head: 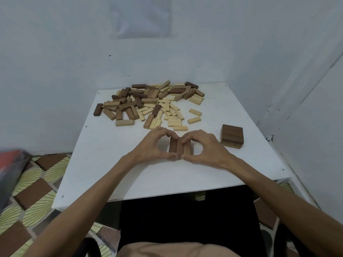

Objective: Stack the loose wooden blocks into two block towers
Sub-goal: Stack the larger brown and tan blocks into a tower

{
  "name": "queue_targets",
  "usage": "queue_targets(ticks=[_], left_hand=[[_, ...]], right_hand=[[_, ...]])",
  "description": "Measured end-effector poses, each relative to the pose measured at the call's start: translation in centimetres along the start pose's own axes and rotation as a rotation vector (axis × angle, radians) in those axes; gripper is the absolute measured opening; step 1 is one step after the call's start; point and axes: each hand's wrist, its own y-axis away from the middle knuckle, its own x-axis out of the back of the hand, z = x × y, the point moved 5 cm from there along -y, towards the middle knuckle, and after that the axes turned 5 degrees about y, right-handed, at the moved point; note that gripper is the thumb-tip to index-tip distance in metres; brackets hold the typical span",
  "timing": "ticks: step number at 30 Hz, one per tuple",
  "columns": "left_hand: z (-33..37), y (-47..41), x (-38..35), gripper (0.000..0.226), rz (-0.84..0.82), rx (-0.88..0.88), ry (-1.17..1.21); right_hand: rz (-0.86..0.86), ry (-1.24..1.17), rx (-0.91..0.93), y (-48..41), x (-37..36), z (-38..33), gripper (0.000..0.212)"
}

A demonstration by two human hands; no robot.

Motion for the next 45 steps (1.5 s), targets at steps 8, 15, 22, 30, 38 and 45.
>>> queue_targets(ticks=[8,15,22,30,38,45], left_hand=[[3.4,-4.0,-1.7,0.046,-0.002,-0.176,0.012],[5.8,-8.1,-4.1,0.044,-0.015,-0.244,0.01],[7.0,-11.6,-7.4,0.042,-0.068,-0.241,0.007],[6.8,-14.1,-9.5,0.051,-0.104,-0.193,-0.007],[6.3,-14.4,-10.5,0.064,-0.128,-0.117,0.017],[6.0,-14.4,-10.6,0.068,-0.126,-0.077,0.079]], right_hand=[[0.073,0.082,0.046,0.8,4.6,1.1,0.042],[0.145,0.13,0.001,2.3,8.7,3.4,0.041],[0.115,0.15,-0.123,3.9,11.7,6.4,0.046],[0.111,0.109,-0.205,4.9,12.8,9.2,0.057],[0.118,0.042,-0.238,5.4,12.8,10.2,0.061],[0.11,0.001,-0.246,5.3,12.4,10.5,0.063]])
